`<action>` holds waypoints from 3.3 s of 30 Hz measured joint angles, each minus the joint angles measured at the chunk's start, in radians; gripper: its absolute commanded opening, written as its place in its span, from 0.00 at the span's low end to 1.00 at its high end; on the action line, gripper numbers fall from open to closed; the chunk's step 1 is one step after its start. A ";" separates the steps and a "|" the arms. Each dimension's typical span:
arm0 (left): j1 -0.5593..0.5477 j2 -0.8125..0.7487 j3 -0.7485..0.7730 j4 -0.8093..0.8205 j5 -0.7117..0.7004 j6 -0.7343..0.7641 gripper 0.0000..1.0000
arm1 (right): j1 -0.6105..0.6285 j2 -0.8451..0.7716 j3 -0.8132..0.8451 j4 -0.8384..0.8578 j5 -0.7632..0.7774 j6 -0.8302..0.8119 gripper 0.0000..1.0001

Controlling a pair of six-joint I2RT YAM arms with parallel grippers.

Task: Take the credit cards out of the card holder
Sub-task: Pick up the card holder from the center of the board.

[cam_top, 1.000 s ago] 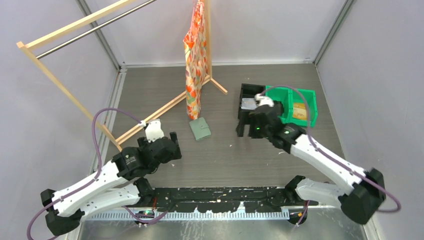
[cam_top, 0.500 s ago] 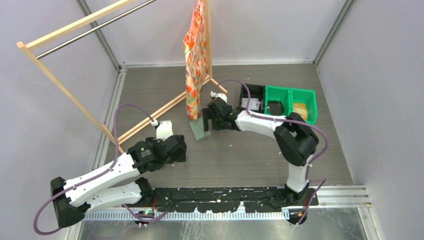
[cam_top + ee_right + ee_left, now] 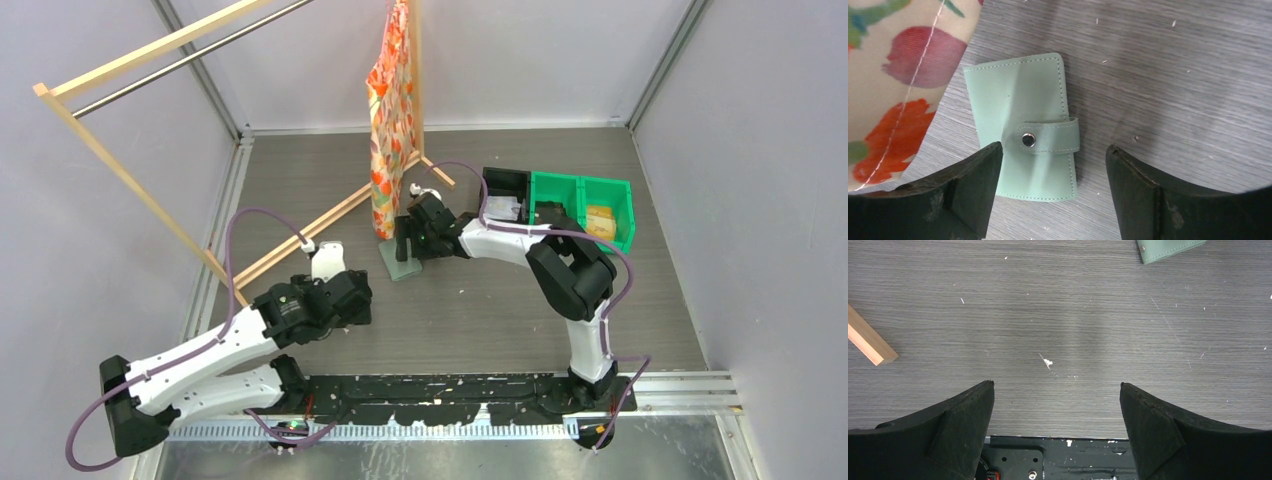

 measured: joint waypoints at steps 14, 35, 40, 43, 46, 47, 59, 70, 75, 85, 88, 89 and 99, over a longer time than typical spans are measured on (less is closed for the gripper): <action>0.000 0.127 0.031 0.000 0.002 0.000 0.96 | 0.007 -0.079 -0.156 0.103 -0.080 0.068 0.35; 0.170 -0.023 -0.206 0.383 0.402 -0.026 0.99 | 0.011 -0.473 -0.662 0.278 -0.210 0.203 0.01; 0.264 -0.085 -0.318 0.554 0.621 -0.055 0.99 | -0.004 -0.630 -0.852 0.393 -0.311 0.258 0.01; 0.278 -0.114 -0.361 0.615 0.697 -0.078 0.99 | -0.027 -0.701 -0.908 0.465 -0.354 0.303 0.01; 0.303 -0.158 -0.422 0.716 0.773 -0.120 0.99 | -0.055 -0.740 -0.954 0.561 -0.394 0.367 0.01; 0.308 -0.175 -0.447 0.750 0.789 -0.138 0.99 | -0.061 -0.742 -0.967 0.595 -0.406 0.392 0.01; 0.315 -0.248 -0.616 0.948 0.837 -0.251 0.99 | -0.070 -0.779 -1.024 0.648 -0.423 0.501 0.14; 0.315 -0.026 -0.493 0.932 0.815 -0.178 0.97 | -0.074 -0.790 -0.986 0.381 -0.303 0.424 0.55; 0.315 0.056 -0.491 1.004 0.801 -0.174 0.97 | -0.088 -0.768 -1.006 0.393 -0.284 0.418 0.57; 0.315 0.287 -0.464 1.221 0.832 -0.163 0.97 | -0.093 -0.592 -1.026 0.678 -0.372 0.486 0.42; 0.315 0.326 -0.465 1.289 0.839 -0.162 0.97 | -0.093 -0.562 -1.030 0.715 -0.380 0.502 0.38; 0.315 0.339 -0.465 1.307 0.842 -0.162 0.97 | -0.093 -0.557 -1.033 0.723 -0.382 0.509 0.38; 0.315 0.473 -0.468 1.493 0.901 -0.184 0.96 | -0.093 -0.550 -1.046 0.758 -0.394 0.562 0.49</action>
